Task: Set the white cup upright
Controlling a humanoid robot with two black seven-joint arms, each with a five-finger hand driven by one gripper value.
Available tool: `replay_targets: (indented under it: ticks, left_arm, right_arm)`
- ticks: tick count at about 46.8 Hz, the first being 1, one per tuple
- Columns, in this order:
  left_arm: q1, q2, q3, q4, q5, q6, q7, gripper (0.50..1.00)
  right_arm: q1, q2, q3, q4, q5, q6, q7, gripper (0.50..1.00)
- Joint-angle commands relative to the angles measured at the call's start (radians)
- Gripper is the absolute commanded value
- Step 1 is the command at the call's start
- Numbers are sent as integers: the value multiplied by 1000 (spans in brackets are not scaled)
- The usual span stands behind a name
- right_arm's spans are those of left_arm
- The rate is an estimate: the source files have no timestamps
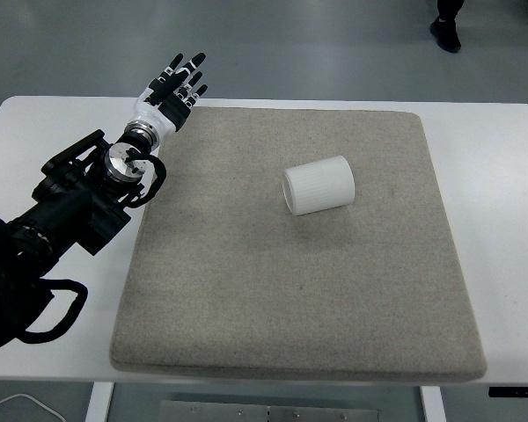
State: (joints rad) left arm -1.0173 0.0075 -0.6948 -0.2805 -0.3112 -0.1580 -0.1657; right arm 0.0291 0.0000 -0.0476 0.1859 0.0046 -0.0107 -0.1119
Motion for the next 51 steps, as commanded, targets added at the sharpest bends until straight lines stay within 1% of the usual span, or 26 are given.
replay_targets:
  ticks: [1,11,16,21,30,34,41,51]
  left_arm:
    - [-1,-1,0,0,0,2,0,996]
    - [-3,0,0,-8,0,3,0,996]
    - [-14,2,-3,-16,-5,-8,2,996]
    - [-27,2,-2,-23,-2,-2,5,996]
    - [-37,5,0,-68,1,-35,8,996]
    - [-64,5,6,-72,9,-38,12,994]
    - [-110,0,90,-78,128,-40,12,994]
    - [-139,0,97,-132,377,-41,11,994]
  right_arm:
    - [0,0,0,1,0,0,0,930]
    - [0,0,0,1,0,0,0,930]
    - [0,0,0,0,0,0,0,930]
    - [0,0,0,0,0,0,0,930]
    - [0,0,0,1,0,0,0,930]
    - [0,0,0,1,0,0,0,930]
    - [0,0,0,0,0,0,0,930]
    - [0,0,0,1,0,0,0,930]
